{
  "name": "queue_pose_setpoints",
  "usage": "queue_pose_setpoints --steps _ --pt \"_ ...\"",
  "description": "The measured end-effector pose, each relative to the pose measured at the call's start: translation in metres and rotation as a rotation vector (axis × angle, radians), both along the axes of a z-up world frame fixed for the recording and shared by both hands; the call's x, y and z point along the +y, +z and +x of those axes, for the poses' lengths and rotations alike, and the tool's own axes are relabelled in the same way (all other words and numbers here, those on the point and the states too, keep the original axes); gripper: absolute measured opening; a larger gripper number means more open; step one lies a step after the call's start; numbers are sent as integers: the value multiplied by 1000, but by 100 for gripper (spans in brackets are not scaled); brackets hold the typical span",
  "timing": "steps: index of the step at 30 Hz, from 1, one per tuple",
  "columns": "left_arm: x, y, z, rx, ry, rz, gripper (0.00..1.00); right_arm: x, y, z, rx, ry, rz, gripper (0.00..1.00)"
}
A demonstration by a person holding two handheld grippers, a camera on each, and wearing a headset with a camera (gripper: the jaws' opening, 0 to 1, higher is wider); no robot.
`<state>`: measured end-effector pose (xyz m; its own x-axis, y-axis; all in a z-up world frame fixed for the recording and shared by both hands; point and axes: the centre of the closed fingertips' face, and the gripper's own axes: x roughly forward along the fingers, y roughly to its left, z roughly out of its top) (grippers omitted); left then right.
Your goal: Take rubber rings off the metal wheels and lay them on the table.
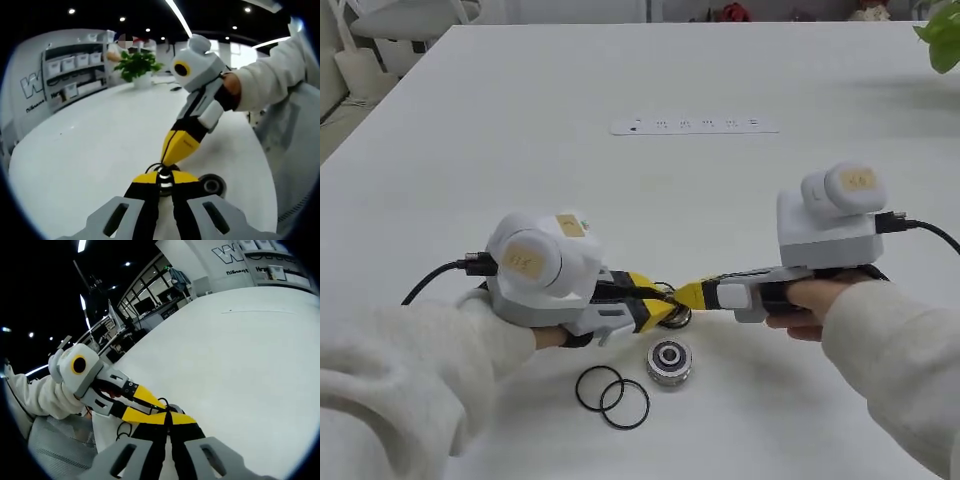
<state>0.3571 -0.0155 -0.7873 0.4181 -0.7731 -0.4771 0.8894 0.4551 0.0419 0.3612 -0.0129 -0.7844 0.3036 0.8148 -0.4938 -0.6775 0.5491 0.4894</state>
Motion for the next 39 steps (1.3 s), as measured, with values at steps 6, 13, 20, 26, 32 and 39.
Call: queue_pose_setpoints --steps 6,13,20,26,32,39 --pt "0 2 1 -14 -11 41 15 -2 1 1 4 -9 5 0" --pt "3 10 2 -13 -10 36 18 -1 2 1 6 -8 8 0" --pt "2 23 0 -28 -22 41 24 -4 7 3 -1 -19 17 0" --pt "-1 43 -1 -58 -36 22 33 -8 15 7 -12 -34 33 0" --pt "-3 60 -9 -77 -49 8 43 -9 23 9 -23 -47 52 0" --pt "4 77 -11 -95 -39 -11 52 -9 32 10 -31 -50 72 0"
